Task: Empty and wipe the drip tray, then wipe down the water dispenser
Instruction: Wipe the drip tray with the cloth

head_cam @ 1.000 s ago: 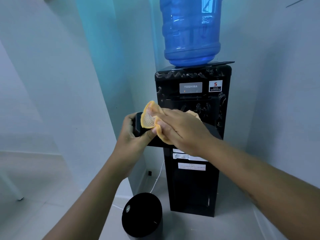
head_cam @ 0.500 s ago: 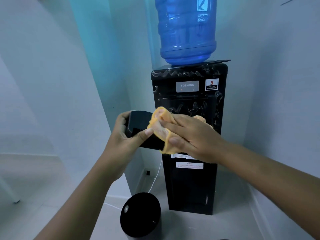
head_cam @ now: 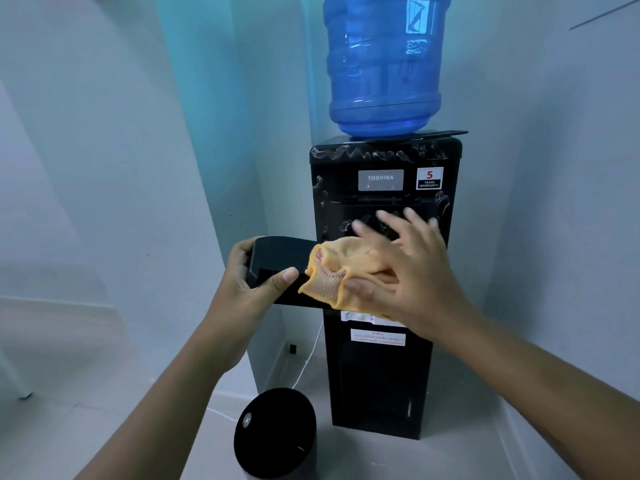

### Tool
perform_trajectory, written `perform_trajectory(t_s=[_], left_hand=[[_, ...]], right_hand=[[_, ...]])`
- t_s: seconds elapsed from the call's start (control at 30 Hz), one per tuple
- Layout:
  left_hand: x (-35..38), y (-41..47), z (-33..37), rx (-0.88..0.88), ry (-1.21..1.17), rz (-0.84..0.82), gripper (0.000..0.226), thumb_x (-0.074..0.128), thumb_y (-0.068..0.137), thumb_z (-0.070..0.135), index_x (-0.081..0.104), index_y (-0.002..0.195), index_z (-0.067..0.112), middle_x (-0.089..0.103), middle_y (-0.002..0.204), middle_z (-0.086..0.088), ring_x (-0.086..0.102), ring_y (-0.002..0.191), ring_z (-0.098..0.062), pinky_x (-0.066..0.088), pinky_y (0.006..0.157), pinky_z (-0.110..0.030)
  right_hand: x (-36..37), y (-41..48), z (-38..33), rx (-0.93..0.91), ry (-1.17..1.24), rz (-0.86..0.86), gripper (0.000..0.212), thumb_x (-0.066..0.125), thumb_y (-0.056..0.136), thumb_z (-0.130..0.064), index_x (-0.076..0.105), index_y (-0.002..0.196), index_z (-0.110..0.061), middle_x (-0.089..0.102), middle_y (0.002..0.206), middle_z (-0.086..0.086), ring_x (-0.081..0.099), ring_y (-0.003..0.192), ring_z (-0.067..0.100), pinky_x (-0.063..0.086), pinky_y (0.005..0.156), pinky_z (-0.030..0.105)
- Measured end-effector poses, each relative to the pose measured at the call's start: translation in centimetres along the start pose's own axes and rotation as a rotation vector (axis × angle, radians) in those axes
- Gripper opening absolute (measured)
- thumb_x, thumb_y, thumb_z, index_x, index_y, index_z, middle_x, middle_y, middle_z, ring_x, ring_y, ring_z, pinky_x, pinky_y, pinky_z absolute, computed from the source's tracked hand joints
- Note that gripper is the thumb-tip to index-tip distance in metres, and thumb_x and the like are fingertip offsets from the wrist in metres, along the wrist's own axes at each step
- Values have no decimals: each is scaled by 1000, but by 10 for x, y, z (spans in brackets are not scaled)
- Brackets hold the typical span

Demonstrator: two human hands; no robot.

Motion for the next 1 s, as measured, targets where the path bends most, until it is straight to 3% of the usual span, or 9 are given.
perform_trajectory(t_s=[0.1, 0.2, 0.3, 0.4, 0.47, 0.57, 0.73, 0.87, 1.0], left_hand=[[12, -2, -2, 2, 31, -40, 53, 76, 76, 26, 51, 123, 20, 71, 109, 5, 67, 102, -10, 54, 80, -21], [24, -6, -5, -4, 47, -67, 52, 77, 76, 23, 52, 122, 21, 71, 108, 5, 67, 101, -12, 55, 84, -29], [11, -10, 1, 31, 67, -35, 49, 76, 76, 24, 53, 120, 26, 69, 108, 6, 67, 101, -10, 55, 81, -24], [5, -11, 8, 60, 81, -35, 50, 76, 77, 24, 52, 120, 28, 69, 107, 10, 67, 101, -7, 52, 80, -16], [19, -8, 8, 48, 84, -99, 52, 79, 76, 22, 52, 121, 24, 68, 109, 8, 66, 104, -8, 52, 82, -18], [38, -1, 16, 73, 96, -184, 59, 83, 77, 22, 51, 127, 22, 67, 118, 4, 62, 116, -12, 52, 94, -25], [28, 8, 42, 240, 314, -272, 62, 81, 71, 47, 48, 124, 47, 60, 118, 17, 60, 112, -9, 54, 86, -24], [21, 13, 34, 172, 486, -331, 68, 81, 77, 41, 38, 129, 49, 54, 123, 6, 61, 107, -9, 51, 85, -20], [19, 9, 19, -89, 351, -309, 68, 84, 71, 43, 43, 125, 45, 69, 105, 16, 69, 95, -4, 52, 74, -14]], right_hand=[[22, -2, -7, 150, 126, -228, 66, 22, 88, -73, 17, 149, -49, 27, 158, -9, 14, 149, 21, 16, 119, 53], [36, 3, -37, -30, 298, -197, 51, 29, 100, -48, 26, 151, -38, 34, 155, -12, 19, 147, 12, 23, 118, 41], [30, -4, -15, -159, 258, -259, 48, 30, 101, -46, 33, 148, -35, 37, 152, -16, 26, 143, 4, 24, 115, 26], [21, -10, 10, 56, 256, -251, 24, 25, 104, -43, 48, 104, -49, 56, 100, -24, 53, 98, 1, 42, 84, 33], [26, 6, -8, 90, 319, -219, 24, 27, 102, -47, 49, 92, -41, 54, 87, -21, 56, 87, 8, 44, 73, 38], [22, 44, -27, 87, 454, -216, 46, 32, 90, -68, 57, 99, -30, 64, 90, -11, 62, 84, 13, 50, 74, 38], [9, 39, 23, 302, 542, -466, 71, 28, 70, -90, 66, 89, -33, 69, 95, -14, 62, 81, -2, 43, 72, 20], [8, 33, 32, 234, 433, -275, 79, 33, 69, -92, 57, 72, -17, 59, 62, -9, 53, 54, 4, 40, 58, 28], [-13, 37, 25, 63, 92, -71, 70, 30, 80, -83, 46, 56, -19, 45, 47, -6, 45, 43, 8, 27, 47, 24]])
Point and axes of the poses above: each hand's wrist, its own y-axis towards the middle knuckle, its own x-axis out of the palm, z = x × y, the point moved 4 cm from there along y, towards the middle knuckle
